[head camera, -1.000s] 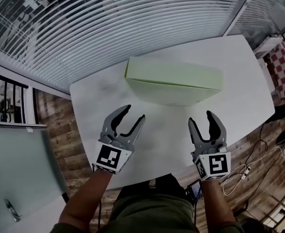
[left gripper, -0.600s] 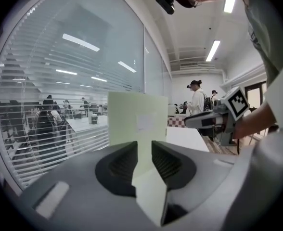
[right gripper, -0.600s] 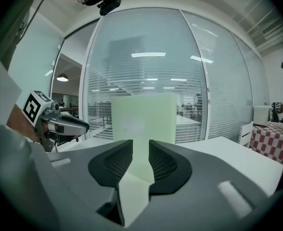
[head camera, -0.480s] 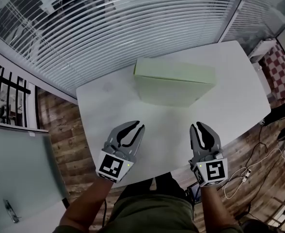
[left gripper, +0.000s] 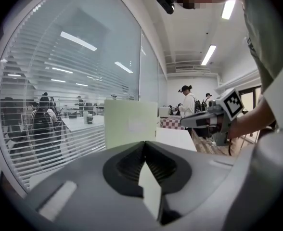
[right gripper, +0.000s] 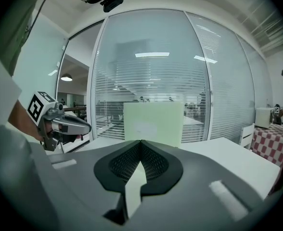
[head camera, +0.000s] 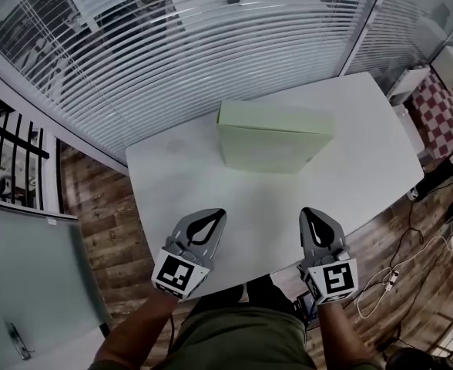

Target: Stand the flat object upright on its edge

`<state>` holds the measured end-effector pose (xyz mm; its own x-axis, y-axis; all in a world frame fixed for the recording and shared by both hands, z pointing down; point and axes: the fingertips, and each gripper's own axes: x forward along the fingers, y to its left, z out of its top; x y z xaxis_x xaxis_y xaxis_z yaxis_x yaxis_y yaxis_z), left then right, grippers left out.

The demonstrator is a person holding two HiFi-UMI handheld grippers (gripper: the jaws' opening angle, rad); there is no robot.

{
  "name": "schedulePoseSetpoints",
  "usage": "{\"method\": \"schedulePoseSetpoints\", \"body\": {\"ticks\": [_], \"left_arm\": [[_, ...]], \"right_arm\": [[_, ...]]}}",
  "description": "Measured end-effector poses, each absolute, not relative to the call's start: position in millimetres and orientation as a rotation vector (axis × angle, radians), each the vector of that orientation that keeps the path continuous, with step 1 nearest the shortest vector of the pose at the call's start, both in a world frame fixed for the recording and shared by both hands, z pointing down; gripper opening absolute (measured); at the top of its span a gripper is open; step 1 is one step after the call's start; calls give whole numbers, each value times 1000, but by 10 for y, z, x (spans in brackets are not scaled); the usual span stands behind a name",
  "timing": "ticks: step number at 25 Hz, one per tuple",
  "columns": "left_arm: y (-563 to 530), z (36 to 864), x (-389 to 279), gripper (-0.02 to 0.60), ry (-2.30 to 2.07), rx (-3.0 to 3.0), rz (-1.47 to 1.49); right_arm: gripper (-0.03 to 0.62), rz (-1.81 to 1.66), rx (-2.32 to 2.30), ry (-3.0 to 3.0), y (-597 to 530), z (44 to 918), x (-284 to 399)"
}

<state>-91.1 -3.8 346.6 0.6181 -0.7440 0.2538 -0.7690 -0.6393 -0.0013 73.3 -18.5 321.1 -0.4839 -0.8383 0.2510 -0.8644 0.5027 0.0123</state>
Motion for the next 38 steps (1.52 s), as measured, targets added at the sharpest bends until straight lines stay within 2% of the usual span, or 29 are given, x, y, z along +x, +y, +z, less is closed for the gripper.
{"method": "schedulePoseSetpoints", "body": {"ticks": [17, 38], "left_arm": [[184, 3640, -1056, 0, -1164, 2720, 404], [23, 3727, -993, 0, -1123, 2724, 410]], "right_arm": [[11, 333, 1311, -2542, 63, 3539, 373], [11, 376, 1305, -2494, -110, 3718, 396]]}}
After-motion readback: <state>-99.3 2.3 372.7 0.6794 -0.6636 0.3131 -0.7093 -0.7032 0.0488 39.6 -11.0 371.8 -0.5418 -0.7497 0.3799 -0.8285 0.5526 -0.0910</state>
